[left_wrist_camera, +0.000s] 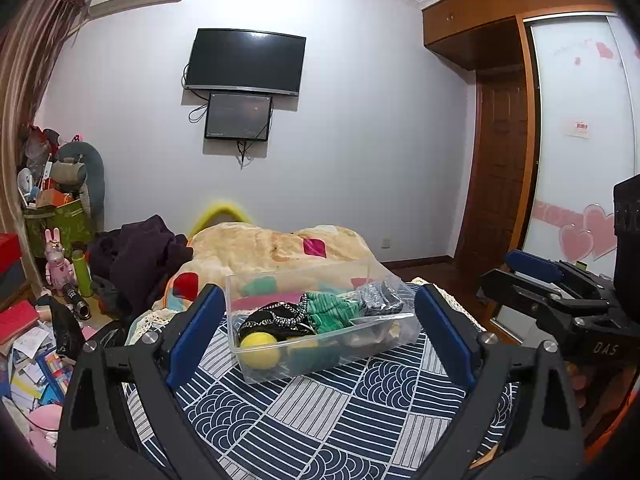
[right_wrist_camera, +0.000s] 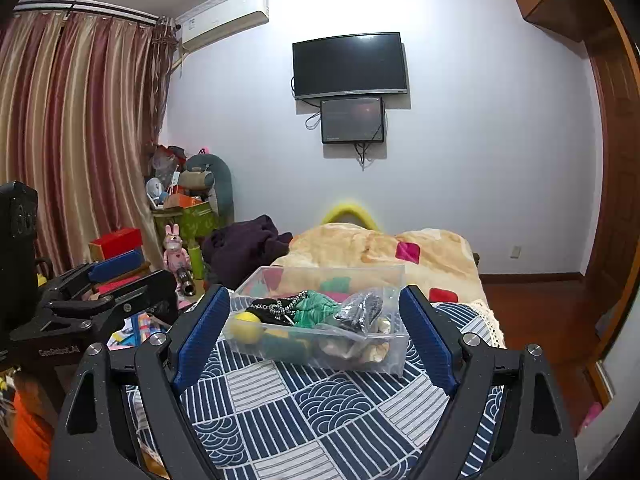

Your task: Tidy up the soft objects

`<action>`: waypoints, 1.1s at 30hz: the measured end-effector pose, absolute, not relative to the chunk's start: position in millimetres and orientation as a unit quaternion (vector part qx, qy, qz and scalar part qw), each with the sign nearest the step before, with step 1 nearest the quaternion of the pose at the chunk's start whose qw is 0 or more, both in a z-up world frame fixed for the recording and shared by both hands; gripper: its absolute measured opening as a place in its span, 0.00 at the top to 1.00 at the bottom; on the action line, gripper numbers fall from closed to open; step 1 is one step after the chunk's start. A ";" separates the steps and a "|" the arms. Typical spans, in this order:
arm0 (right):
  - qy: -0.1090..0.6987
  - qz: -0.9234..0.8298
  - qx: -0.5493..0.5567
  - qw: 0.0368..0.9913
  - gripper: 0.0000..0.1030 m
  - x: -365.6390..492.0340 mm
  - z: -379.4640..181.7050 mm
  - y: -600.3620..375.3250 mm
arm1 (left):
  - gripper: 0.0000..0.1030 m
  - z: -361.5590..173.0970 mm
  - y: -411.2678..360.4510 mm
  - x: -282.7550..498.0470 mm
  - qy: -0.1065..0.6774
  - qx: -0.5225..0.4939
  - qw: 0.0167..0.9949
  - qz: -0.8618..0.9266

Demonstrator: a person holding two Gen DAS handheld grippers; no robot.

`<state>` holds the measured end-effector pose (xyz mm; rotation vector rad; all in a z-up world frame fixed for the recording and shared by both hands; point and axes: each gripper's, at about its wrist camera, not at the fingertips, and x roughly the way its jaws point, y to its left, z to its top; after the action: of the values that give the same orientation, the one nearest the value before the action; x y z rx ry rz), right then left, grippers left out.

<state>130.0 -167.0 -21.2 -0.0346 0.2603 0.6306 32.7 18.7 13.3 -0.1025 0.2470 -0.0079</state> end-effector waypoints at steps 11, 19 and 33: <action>0.126 0.311 -0.017 0.942 0.17 126.3 -19.2 -166.8 | 0.06 13.1 14.8 30.9 0.124 -0.046 0.991 -0.007; 0.125 0.311 -0.016 0.942 0.16 125.4 -17.9 -167.3 | 0.06 13.0 14.5 30.8 0.123 -0.046 0.991 -0.007; 0.122 0.311 -0.014 0.943 0.15 123.3 -14.0 -167.1 | 0.03 12.8 11.1 26.2 0.121 -0.036 0.992 -0.007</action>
<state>123.3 -167.1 -14.0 -0.0278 0.2482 0.6336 26.2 11.1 12.8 -0.0713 0.2430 -0.0138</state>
